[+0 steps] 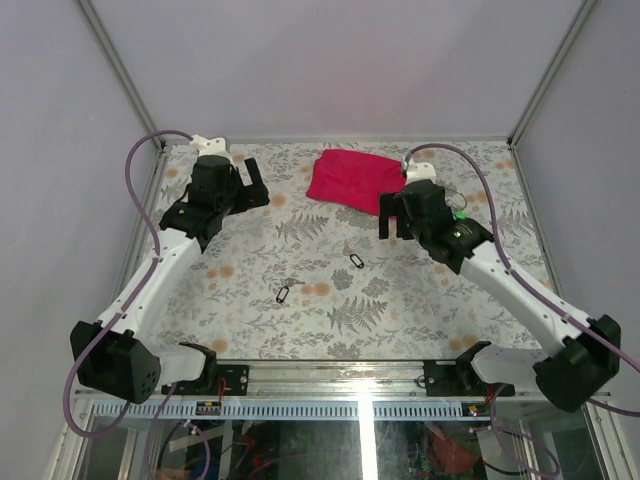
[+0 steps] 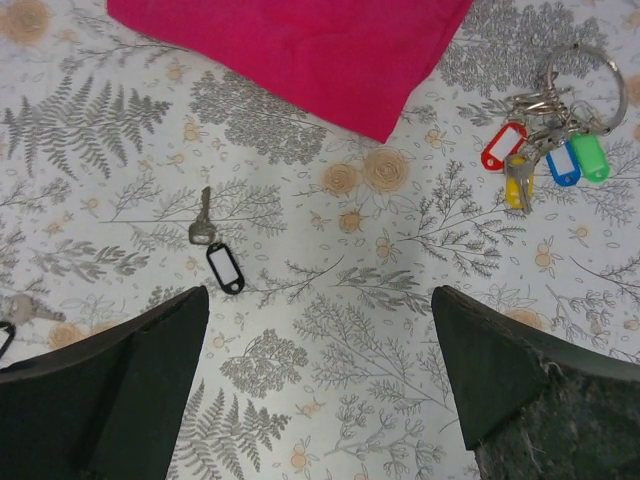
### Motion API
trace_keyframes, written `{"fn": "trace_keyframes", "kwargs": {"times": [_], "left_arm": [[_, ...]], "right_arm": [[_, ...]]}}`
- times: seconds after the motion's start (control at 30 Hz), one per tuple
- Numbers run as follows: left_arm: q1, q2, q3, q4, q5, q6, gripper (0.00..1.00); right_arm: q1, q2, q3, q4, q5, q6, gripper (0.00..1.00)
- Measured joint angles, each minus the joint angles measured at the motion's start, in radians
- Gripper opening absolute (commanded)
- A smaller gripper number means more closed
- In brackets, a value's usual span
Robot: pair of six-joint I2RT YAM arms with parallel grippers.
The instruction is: Put the keys on the keyring
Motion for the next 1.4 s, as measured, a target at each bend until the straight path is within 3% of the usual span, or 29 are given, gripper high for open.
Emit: {"fn": "trace_keyframes", "kwargs": {"times": [0.23,0.5,0.73,1.13,1.4], "left_arm": [[0.017,-0.021,-0.042,0.031,0.072,0.006,1.0],[0.021,-0.027,-0.084,0.03,0.112,0.006,1.0],[0.028,-0.014,-0.084,0.029,0.132,0.008,1.0],[0.051,0.011,-0.084,0.03,0.18,0.009,1.0],[0.073,0.026,-0.084,0.03,0.211,0.009,1.0]], "right_arm": [[-0.332,0.177,0.008,0.066,-0.275,0.058,0.91],[-0.578,0.407,0.02,0.186,-0.355,0.148,0.82],[-0.679,0.591,0.139,0.214,-0.313,0.17,0.64],[-0.74,0.83,0.445,0.224,-0.385,0.107,0.57],[-0.74,0.948,0.582,0.2,-0.439,0.16,0.52]]}}
